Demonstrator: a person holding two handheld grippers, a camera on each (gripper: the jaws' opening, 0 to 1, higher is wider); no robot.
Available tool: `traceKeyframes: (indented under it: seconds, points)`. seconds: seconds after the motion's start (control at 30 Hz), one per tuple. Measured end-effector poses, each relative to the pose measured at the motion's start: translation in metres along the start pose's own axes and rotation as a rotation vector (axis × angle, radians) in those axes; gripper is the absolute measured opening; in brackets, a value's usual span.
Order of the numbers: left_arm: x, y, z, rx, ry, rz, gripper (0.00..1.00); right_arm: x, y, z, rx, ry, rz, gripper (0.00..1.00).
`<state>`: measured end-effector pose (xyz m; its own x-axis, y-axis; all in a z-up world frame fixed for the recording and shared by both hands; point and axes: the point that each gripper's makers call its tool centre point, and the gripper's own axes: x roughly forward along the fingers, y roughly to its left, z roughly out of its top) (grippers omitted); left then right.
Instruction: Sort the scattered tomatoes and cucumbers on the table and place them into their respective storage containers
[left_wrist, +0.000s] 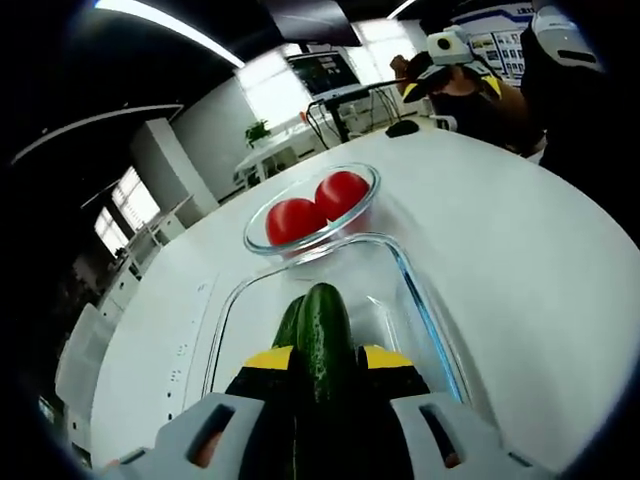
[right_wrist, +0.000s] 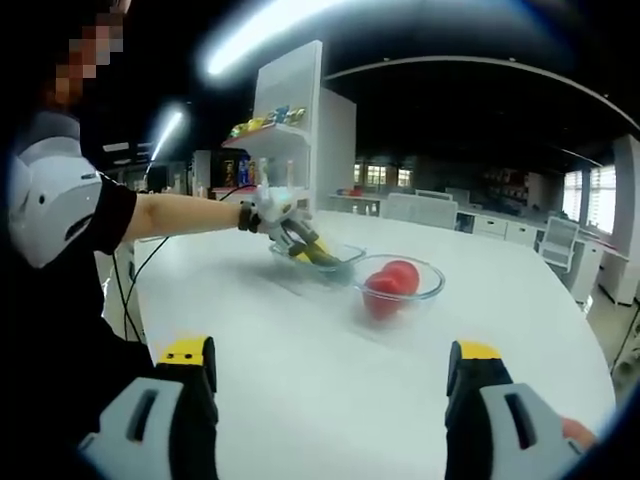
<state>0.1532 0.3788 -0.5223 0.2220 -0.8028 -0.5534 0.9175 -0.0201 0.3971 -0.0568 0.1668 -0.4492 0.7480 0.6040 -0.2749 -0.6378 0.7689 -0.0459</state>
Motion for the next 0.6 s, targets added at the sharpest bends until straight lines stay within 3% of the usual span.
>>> traceKeyframes:
  seconds: [0.6]
  points:
    - [-0.0008, -0.0099, 0.0086, -0.007, -0.025, 0.0, 0.27, -0.0006, 0.0021, -0.0019, 0.002, -0.001, 0.005, 0.91]
